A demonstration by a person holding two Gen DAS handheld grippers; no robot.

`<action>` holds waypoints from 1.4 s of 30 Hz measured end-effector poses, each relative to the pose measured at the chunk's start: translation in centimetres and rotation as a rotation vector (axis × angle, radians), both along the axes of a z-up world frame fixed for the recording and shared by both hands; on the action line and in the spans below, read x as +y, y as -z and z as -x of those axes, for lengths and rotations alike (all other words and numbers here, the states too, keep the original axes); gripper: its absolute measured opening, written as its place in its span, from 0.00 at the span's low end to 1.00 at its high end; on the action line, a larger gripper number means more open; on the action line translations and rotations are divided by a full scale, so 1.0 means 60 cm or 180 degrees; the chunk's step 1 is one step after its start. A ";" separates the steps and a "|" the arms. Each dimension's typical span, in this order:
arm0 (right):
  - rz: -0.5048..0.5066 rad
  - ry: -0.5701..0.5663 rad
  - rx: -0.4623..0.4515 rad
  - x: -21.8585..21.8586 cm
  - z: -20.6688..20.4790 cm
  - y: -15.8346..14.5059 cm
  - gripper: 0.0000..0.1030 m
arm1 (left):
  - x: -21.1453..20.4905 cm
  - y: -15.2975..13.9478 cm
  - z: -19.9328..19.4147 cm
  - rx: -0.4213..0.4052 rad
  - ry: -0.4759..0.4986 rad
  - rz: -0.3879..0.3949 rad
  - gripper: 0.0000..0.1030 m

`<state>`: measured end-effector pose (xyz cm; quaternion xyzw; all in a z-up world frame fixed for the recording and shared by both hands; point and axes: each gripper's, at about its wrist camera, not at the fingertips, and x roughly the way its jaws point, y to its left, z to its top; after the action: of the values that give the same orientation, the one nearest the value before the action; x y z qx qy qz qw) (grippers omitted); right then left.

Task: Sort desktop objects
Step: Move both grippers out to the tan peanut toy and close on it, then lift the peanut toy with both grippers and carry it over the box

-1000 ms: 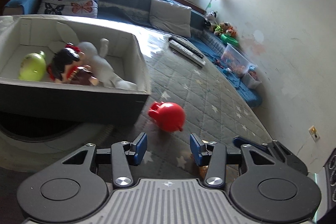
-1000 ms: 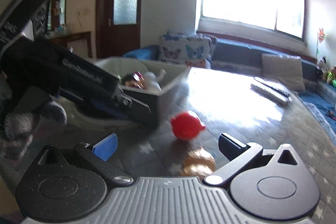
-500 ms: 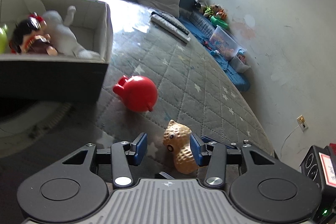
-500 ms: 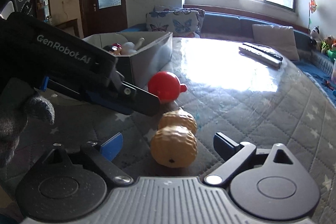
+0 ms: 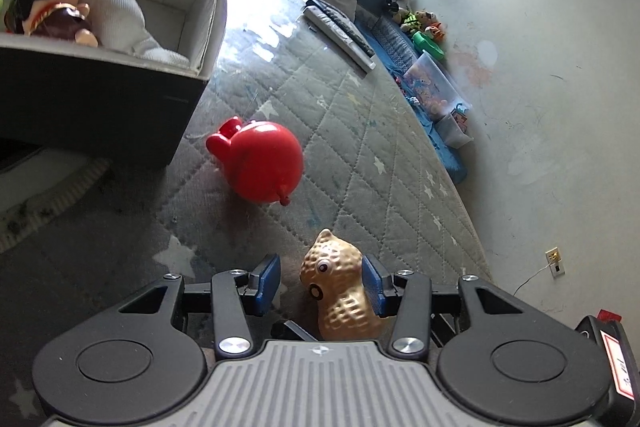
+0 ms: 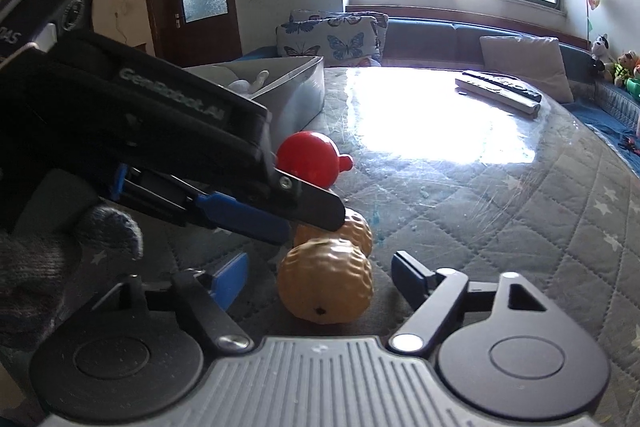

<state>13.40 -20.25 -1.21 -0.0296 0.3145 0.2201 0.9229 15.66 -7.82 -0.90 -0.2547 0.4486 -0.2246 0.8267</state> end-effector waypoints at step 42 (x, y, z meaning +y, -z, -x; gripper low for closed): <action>-0.0199 -0.0442 -0.0426 0.192 -0.150 -0.143 0.44 | 0.188 -0.139 -0.065 -0.0746 -0.0706 0.0020 0.39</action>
<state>22.40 -8.73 7.39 -0.0371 0.2423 0.2908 0.9249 19.59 3.45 7.46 -0.2773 0.3175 -0.1616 0.8923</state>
